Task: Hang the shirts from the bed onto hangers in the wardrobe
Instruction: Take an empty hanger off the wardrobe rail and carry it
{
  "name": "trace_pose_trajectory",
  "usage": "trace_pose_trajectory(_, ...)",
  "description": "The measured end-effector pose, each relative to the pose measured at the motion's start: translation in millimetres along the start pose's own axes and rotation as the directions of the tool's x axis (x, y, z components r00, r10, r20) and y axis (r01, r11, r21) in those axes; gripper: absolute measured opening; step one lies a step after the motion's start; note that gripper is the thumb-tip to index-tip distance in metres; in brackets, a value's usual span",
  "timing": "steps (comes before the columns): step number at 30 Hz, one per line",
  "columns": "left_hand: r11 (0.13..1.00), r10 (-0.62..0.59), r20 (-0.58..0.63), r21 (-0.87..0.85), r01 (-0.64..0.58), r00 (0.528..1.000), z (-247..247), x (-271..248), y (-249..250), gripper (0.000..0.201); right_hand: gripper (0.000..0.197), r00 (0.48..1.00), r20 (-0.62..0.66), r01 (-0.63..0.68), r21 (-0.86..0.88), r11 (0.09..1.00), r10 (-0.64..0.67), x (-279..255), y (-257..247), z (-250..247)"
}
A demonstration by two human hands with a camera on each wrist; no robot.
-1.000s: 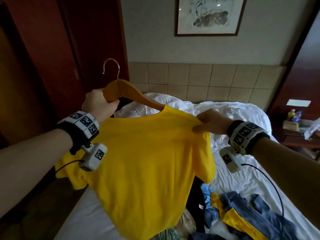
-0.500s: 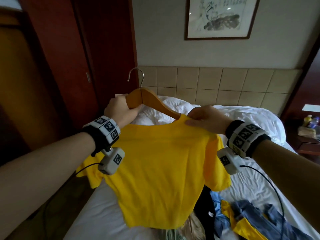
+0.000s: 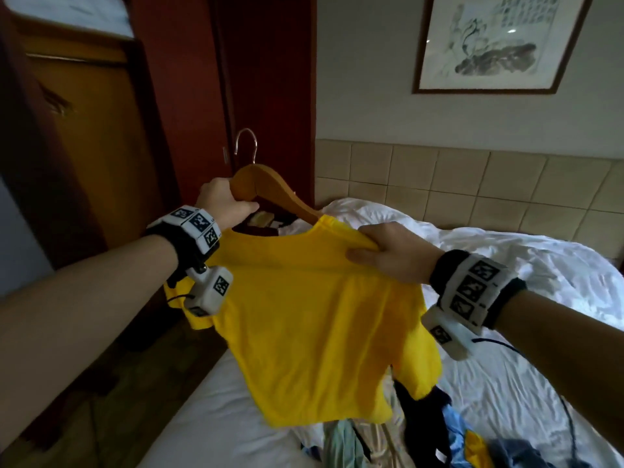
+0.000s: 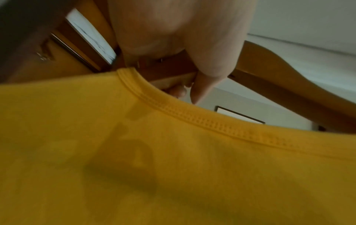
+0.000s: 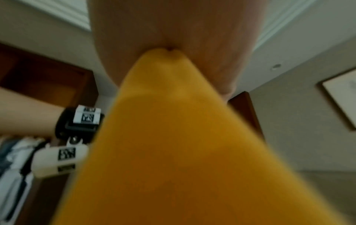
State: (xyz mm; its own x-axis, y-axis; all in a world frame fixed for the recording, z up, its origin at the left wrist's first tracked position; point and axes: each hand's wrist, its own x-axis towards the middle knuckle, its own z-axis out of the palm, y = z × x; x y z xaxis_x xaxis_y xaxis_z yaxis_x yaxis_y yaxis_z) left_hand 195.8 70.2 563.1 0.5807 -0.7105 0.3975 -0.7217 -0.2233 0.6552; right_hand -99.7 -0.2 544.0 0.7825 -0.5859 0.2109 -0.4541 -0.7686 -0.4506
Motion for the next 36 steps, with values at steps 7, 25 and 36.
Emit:
trace_pose_trajectory(7, 0.962, -0.163, -0.135, 0.198, 0.188, 0.977, -87, -12, -71, 0.07, 0.041, 0.977, 0.035, 0.205, 0.082, 0.975, -0.209, 63, -88, 42)
trace_pose_trajectory(25, 0.662, -0.42, -0.531, 0.376, 0.649, 0.736, -468, -209, -296, 0.092, 0.032, 0.821, 0.189, 0.485, 0.265, 0.833, -0.538, 158, -510, 245)
trace_pose_trajectory(36, 0.373, -0.52, -0.646, 0.416, 0.829, 0.559, -677, -343, -419, 0.087, 0.032, 0.695, 0.249, 0.572, 0.378, 0.728, -0.675, 164, -782, 390)
